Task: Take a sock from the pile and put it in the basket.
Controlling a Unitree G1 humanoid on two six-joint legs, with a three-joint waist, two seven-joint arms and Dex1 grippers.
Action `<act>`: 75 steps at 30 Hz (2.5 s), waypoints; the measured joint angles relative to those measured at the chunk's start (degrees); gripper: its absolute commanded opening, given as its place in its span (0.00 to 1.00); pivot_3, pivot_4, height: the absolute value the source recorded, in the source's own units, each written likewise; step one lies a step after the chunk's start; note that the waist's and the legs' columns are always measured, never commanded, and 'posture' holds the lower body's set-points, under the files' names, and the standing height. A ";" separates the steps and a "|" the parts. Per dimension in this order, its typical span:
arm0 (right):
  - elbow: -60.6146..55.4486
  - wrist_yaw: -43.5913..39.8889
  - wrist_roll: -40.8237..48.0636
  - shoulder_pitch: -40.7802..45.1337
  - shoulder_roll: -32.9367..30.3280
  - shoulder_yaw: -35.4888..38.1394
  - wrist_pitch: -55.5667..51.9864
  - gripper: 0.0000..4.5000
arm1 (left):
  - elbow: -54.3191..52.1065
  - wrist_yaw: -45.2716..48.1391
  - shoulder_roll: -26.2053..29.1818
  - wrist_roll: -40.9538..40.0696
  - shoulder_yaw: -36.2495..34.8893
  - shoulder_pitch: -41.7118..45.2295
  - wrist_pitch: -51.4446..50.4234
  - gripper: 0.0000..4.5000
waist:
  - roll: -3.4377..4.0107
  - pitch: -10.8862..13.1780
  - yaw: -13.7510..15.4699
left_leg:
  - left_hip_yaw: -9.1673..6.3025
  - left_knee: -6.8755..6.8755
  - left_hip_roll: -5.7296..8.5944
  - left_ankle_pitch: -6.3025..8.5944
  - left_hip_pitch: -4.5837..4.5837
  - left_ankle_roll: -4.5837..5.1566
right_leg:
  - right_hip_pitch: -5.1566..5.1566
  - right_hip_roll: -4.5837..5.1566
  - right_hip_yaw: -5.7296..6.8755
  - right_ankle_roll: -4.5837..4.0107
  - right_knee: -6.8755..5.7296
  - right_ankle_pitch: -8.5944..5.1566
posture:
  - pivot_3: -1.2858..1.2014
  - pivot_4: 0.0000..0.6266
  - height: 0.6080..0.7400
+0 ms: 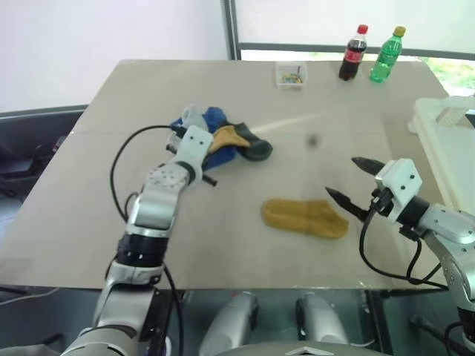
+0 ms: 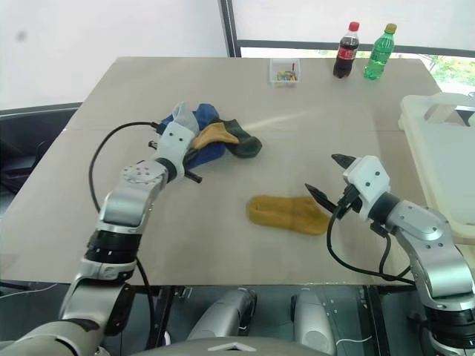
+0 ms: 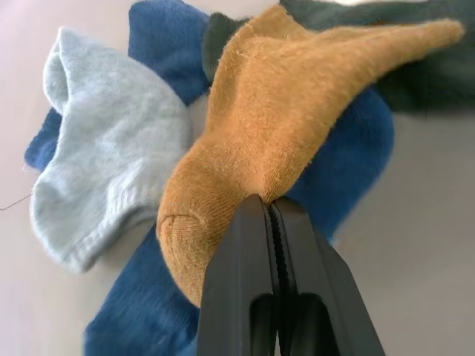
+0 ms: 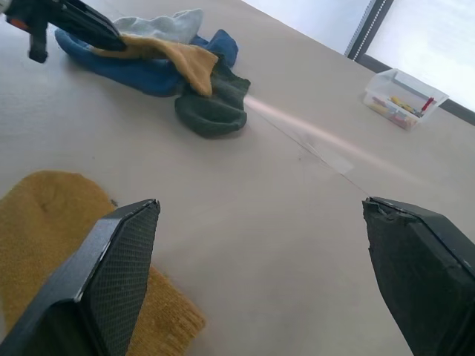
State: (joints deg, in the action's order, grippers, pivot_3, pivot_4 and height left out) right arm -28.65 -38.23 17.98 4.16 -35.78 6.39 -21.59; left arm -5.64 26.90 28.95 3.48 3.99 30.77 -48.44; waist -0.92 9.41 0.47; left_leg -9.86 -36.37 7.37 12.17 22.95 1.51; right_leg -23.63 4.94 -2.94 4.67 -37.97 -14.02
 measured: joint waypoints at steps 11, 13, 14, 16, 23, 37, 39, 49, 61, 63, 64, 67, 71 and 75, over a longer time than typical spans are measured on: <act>0.48 -0.49 0.23 0.45 0.04 -1.17 0.58 1.00 | -16.88 18.40 12.13 -11.41 7.70 -9.01 -9.46 0.01 | 0.06 -0.03 0.28 | -0.02 0.03 -0.02 0.13 -0.05 0.21 | 0.05 0.03 0.01 -0.01 0.02 -0.01 | 0.52 0.24 0.99; 0.48 -0.51 0.23 0.28 0.04 -1.17 0.59 1.00 | -17.80 19.32 12.57 -12.22 8.08 -9.58 -8.96 0.01 | 0.06 -0.03 0.27 | -0.01 0.03 -0.02 0.14 -0.06 0.22 | 0.06 0.04 0.00 -0.01 0.02 -0.01 | 0.52 0.24 0.99; 0.48 -0.51 0.23 -0.03 0.04 -1.17 0.58 1.00 | -18.15 19.88 12.81 -12.81 8.25 -10.03 -8.25 0.01 | 0.06 -0.03 0.26 | -0.01 0.03 -0.02 0.14 -0.05 0.22 | 0.05 0.05 0.00 -0.01 0.02 -0.01 | 0.52 0.24 0.99; 0.46 -0.50 0.24 -0.47 0.03 -1.16 0.58 1.00 | -18.45 20.56 13.20 -13.18 8.43 -10.44 -7.44 0.01 | 0.06 -0.03 0.26 | -0.02 0.03 -0.02 0.14 -0.05 0.22 | 0.05 0.06 0.00 -0.01 0.02 -0.01 | 0.52 0.24 0.99; 0.10 -0.10 0.22 -1.56 0.14 -1.30 0.62 1.00 | -7.28 11.29 6.33 -11.18 7.44 -4.99 -5.74 0.01 | 0.08 -0.08 0.44 | -0.05 -0.06 -0.06 0.12 -0.15 0.22 | 0.12 0.05 0.06 0.01 0.02 -0.01 | 0.52 0.24 0.99; -0.32 0.08 0.30 -1.66 0.15 -1.36 0.55 1.00 | -0.34 5.60 3.61 -15.10 -5.11 -3.44 -0.30 0.01 | 0.10 -0.11 -1.14 | 0.06 0.02 -0.09 0.02 0.00 0.00 | 0.00 0.08 -0.12 -0.02 0.11 0.02 | 0.52 0.24 0.99; -0.31 0.08 0.29 -1.83 0.14 -1.30 0.53 1.00 | -3.44 8.89 5.95 -16.73 -3.87 -6.88 -1.24 0.01 | 0.11 -0.11 -1.26 | 0.09 0.07 -0.11 0.03 -0.05 0.01 | -0.02 0.10 -0.15 -0.02 0.07 0.02 | 0.52 0.24 0.99; -0.37 -0.09 0.47 -1.34 0.18 -1.67 0.43 1.00 | -13.69 17.67 12.60 -19.15 3.55 -14.41 -0.68 0.01 | 0.18 -0.10 -0.45 | 0.06 0.03 -0.15 0.18 -0.14 0.25 | 0.06 0.08 -0.08 -0.01 0.08 0.01 | 0.52 0.24 0.99; -0.41 -0.12 2.74 0.85 1.30 -4.44 -4.32 1.00 | -6.80 14.86 4.56 -14.70 11.50 -5.14 1.83 0.01 | 0.16 -0.09 0.32 | 0.06 0.01 -0.13 0.17 -0.09 0.24 | 0.07 0.05 -0.07 -0.01 0.07 0.02 | 0.52 0.24 0.99; -0.42 -0.04 3.90 3.06 2.41 -6.28 -7.06 1.00 | -5.87 14.47 2.35 -13.59 14.02 -3.44 2.95 0.01 | 0.15 -0.09 0.22 | 0.06 0.01 -0.13 0.17 -0.08 0.24 | 0.06 0.06 -0.08 -0.01 0.07 0.02 | 0.52 0.24 0.99; -0.41 0.02 4.12 3.50 2.49 -6.55 -7.69 1.00 | -5.70 14.50 2.06 -13.33 14.61 -3.18 3.30 0.01 | 0.16 -0.09 0.15 | 0.06 0.01 -0.13 0.17 -0.08 0.24 | 0.06 0.06 -0.09 -0.01 0.08 0.02 | 0.52 0.24 0.99; -0.09 0.50 4.70 5.81 2.74 -7.25 -10.22 1.00 | -4.57 14.63 1.08 -12.21 16.41 -1.99 4.96 0.01 | 0.15 -0.09 0.14 | 0.04 0.02 -0.13 0.16 -0.07 0.23 | 0.04 0.05 -0.07 -0.01 0.08 0.02 | 0.52 0.24 0.99; 3.56 1.20 3.75 9.37 2.82 -8.96 -13.04 1.00 | -1.19 15.72 -0.76 -10.65 18.60 0.58 7.94 0.01 | 0.15 -0.09 0.26 | 0.04 0.01 -0.06 0.16 -0.07 0.23 | 0.06 0.00 -0.05 0.00 0.07 0.02 | 0.52 0.24 0.99; 10.94 1.26 2.44 14.62 2.87 -10.91 -16.44 1.00 | 5.14 16.21 -4.60 -7.16 21.93 3.90 14.90 0.01 | 0.14 -0.08 0.25 | 0.04 0.00 -0.02 0.08 0.00 0.11 | 0.01 0.01 -0.05 0.00 0.07 0.02 | 0.52 0.24 0.99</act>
State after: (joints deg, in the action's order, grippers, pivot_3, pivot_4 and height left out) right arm -17.71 -36.98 20.42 18.78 -32.91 -4.52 -38.03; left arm -0.50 43.12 24.34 -3.68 25.92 34.67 -33.54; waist -0.78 9.33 0.71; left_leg -9.82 -36.37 7.36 12.25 22.95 1.62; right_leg -23.62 4.96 -2.98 4.67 -37.89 -14.00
